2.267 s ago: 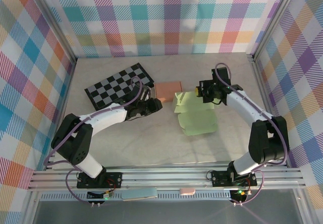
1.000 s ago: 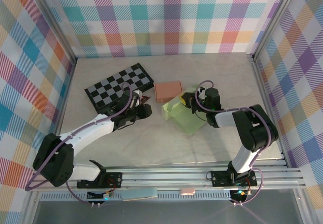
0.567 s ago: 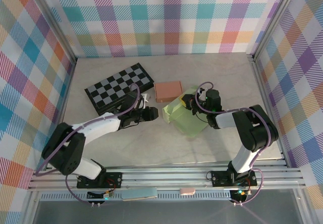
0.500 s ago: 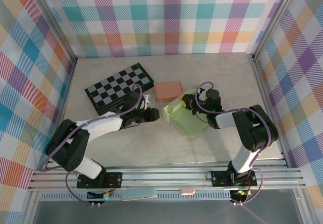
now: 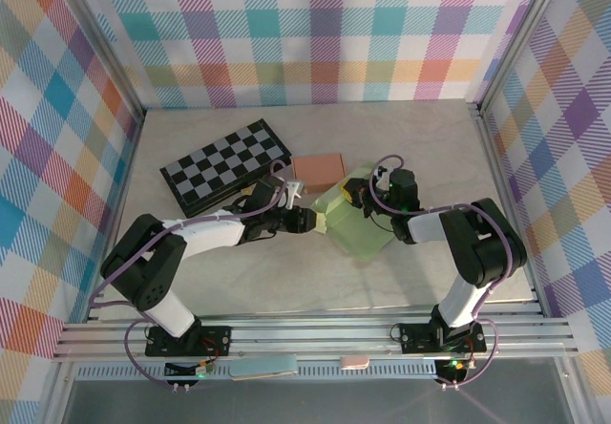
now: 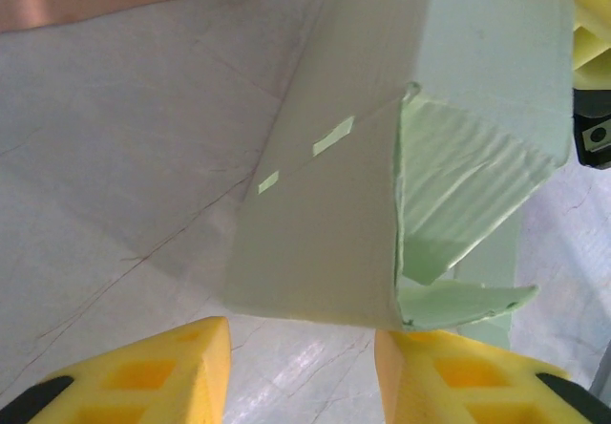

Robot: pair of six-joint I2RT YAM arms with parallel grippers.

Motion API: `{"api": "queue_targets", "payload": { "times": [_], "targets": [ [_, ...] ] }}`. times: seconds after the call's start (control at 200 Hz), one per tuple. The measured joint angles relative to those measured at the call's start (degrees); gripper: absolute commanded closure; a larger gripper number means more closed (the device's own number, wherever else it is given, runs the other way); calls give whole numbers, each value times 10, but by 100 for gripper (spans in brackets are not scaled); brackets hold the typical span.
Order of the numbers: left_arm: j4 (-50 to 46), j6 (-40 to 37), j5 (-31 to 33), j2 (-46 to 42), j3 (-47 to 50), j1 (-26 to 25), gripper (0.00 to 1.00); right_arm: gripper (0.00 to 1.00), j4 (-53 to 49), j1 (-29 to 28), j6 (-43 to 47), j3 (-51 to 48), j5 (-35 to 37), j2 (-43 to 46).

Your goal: Fold the paper box

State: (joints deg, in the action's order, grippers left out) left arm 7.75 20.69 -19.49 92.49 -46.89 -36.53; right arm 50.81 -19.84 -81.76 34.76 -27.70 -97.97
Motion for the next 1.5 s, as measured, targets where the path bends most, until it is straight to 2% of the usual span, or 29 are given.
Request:
{"api": "queue_targets", "payload": {
  "times": [0.275,0.56,0.84,1.035,1.17,1.5],
  "targets": [
    [2,-8,1,16,-18,-6,57,100,5,0,-4,1,2,-3],
    [12,-8,18,31,-38,-34,56,100,9,0,-16,3,2,-6],
    [30,5,77,40,-40,-56,57,100,25,-1,-30,3,17,-11],
    [47,17,116,46,-40,-65,60,100,72,-15,-44,-8,45,-28],
    [51,21,132,46,-40,-66,64,100,88,-24,-48,-12,63,-30],
    [66,22,166,66,-40,-72,66,100,102,-41,-49,-21,102,-31]
  ]
}}
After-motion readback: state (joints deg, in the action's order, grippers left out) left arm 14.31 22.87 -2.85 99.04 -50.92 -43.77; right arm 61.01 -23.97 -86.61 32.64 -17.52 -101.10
